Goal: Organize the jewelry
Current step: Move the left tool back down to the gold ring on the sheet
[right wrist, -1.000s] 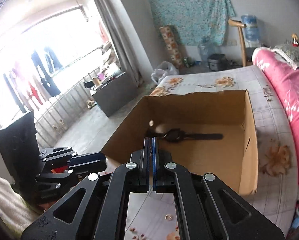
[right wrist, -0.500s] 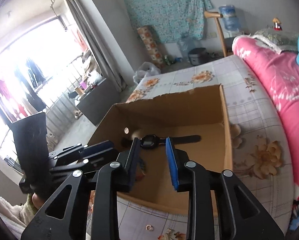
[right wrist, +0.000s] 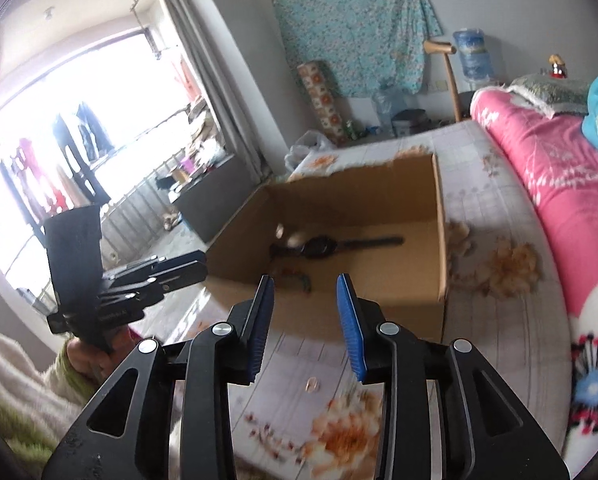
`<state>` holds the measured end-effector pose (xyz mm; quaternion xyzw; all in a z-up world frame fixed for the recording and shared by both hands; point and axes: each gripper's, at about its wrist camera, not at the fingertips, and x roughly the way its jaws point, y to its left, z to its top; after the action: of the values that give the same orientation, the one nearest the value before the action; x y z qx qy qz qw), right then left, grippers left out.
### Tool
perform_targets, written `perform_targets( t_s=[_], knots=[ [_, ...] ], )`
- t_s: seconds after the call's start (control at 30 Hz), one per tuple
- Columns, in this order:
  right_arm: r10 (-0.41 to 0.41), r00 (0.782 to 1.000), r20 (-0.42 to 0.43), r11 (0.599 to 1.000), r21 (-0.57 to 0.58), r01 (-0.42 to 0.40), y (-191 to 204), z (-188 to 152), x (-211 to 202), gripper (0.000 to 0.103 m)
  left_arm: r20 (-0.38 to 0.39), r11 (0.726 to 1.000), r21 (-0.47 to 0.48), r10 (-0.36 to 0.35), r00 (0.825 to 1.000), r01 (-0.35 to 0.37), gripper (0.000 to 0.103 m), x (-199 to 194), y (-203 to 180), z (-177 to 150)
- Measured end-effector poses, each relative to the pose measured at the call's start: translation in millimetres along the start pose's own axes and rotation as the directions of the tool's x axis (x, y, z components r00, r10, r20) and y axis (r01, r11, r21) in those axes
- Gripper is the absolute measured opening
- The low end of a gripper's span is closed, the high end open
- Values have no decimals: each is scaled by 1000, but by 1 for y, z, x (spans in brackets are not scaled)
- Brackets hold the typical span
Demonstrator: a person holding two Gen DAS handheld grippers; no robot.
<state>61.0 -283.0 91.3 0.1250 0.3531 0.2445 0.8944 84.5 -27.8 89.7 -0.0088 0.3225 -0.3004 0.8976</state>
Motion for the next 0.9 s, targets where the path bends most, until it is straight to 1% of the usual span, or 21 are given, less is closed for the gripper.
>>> perform_targets(
  t_s=[0.07, 0.13, 0.17, 0.23, 0.33, 0.4, 0.47, 0.53, 0.7, 0.73, 0.8, 0.9],
  knots=[
    [0, 999, -37, 1000, 8, 1, 3, -16, 2, 33, -36, 999, 20, -42, 998, 42, 36, -2, -10, -13],
    [4, 996, -89, 999, 40, -1, 2, -35, 11, 33, -99, 997, 34, -59, 993, 62, 36, 7, -21, -28],
    [4, 993, -116, 998, 64, 3, 1, -45, 18, 33, -125, 997, 40, -55, 991, 60, 36, 13, -25, -34],
    [-37, 985, -169, 995, 87, 53, -1, -62, 33, 32, -186, 998, 44, -30, 982, 39, 36, 34, -31, -48],
    [-91, 966, -241, 984, 126, 125, -5, -85, 55, 29, -237, 999, 34, -12, 971, 20, 36, 62, -36, -62],
    [-105, 958, -266, 980, 139, 146, -5, -94, 64, 27, -257, 998, 56, 18, 966, -4, 36, 76, -38, -67],
    [-124, 954, -273, 979, 125, 164, -3, -97, 67, 27, -273, 997, 72, 18, 962, 2, 36, 89, -41, -70],
    [-127, 954, -271, 979, 122, 165, -2, -97, 69, 27, -297, 996, 88, 24, 955, 3, 36, 101, -43, -72],
    [-128, 955, -267, 979, 119, 164, 3, -98, 72, 25, -315, 990, 143, 48, 948, -2, 36, 117, -48, -74],
    [-126, 956, -265, 979, 122, 162, 3, -98, 72, 25, -322, 988, 157, 54, 945, -3, 34, 121, -50, -75],
    [-124, 957, -262, 979, 127, 161, 0, -98, 73, 25, -332, 985, 171, 60, 941, -2, 26, 124, -52, -77],
    [-127, 958, -257, 977, 133, 165, -2, -98, 73, 25, -326, 984, 180, 60, 944, 0, 23, 126, -52, -78]
  ],
)
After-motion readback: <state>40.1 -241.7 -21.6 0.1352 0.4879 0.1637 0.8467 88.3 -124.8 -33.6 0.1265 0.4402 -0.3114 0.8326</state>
